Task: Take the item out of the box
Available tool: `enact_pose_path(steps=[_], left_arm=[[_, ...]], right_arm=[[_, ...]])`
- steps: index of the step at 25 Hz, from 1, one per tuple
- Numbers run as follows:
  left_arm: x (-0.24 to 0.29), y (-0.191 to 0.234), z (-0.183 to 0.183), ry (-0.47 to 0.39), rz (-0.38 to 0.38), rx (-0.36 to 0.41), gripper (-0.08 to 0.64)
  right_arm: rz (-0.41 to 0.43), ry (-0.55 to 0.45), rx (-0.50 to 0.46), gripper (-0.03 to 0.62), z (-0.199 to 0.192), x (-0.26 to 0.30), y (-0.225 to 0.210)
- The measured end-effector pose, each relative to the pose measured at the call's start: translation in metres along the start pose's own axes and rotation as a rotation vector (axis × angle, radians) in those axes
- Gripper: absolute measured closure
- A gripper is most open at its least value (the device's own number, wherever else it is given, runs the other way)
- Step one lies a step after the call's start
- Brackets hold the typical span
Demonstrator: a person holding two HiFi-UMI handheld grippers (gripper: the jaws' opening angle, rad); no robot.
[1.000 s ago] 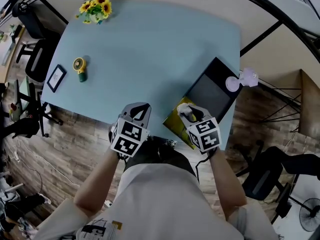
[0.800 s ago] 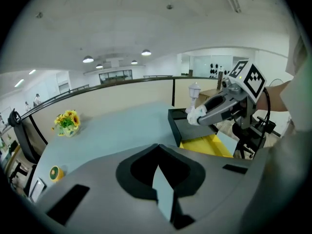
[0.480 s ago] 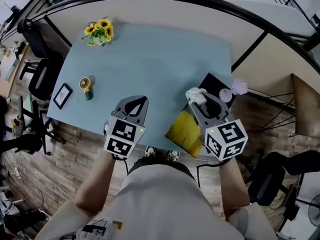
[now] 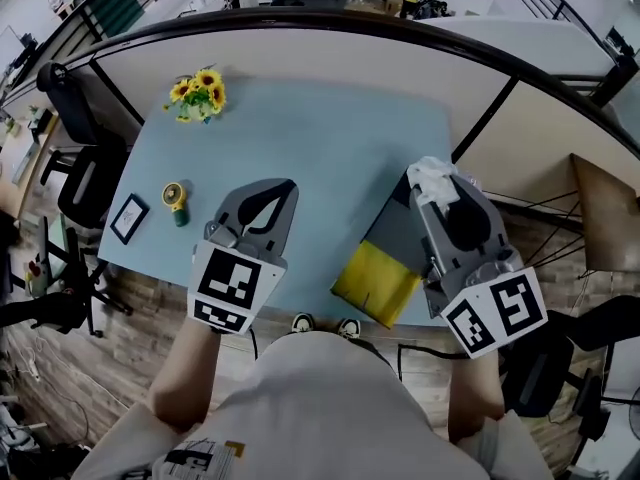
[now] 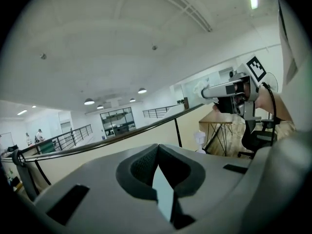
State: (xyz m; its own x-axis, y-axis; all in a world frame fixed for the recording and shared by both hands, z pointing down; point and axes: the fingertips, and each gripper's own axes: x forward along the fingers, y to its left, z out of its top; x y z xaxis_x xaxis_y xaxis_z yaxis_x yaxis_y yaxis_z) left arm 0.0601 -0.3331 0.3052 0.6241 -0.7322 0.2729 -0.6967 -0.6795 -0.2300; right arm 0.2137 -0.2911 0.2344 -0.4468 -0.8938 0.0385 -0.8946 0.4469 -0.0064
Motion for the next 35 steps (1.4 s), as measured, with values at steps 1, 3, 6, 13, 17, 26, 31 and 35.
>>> enact_pose_path(steps=[1,3,6,13,17,26,31,35], left_arm=[[-0.003,0.0,0.008,-0.018,0.001,0.006,0.555],[-0.007,-0.001,0.023,-0.051,0.004,0.016,0.555],[-0.014,-0.002,0.045,-0.104,0.008,0.03,0.555],[-0.032,-0.003,0.067,-0.157,0.016,0.029,0.555],[-0.035,-0.004,0.059,-0.131,0.02,0.008,0.555],[-0.03,0.003,0.059,-0.118,0.037,-0.002,0.555],[-0.029,0.005,0.064,-0.12,0.038,-0.001,0.555],[-0.031,0.004,0.069,-0.126,0.028,0.015,0.555]], right_arm=[[-0.01,-0.02,-0.004,0.436,0.009,-0.006,-0.001],[-0.029,-0.056,-0.012,0.436,0.024,-0.018,-0.004],[-0.063,-0.093,-0.031,0.436,0.041,-0.033,-0.008],[-0.108,-0.112,-0.029,0.434,0.049,-0.051,-0.012],[-0.101,-0.077,-0.007,0.434,0.036,-0.055,-0.014],[-0.137,-0.054,-0.1,0.434,0.035,-0.051,-0.02],[-0.131,-0.055,-0.096,0.434,0.036,-0.048,-0.022],[-0.13,-0.047,-0.108,0.434,0.036,-0.046,-0.021]])
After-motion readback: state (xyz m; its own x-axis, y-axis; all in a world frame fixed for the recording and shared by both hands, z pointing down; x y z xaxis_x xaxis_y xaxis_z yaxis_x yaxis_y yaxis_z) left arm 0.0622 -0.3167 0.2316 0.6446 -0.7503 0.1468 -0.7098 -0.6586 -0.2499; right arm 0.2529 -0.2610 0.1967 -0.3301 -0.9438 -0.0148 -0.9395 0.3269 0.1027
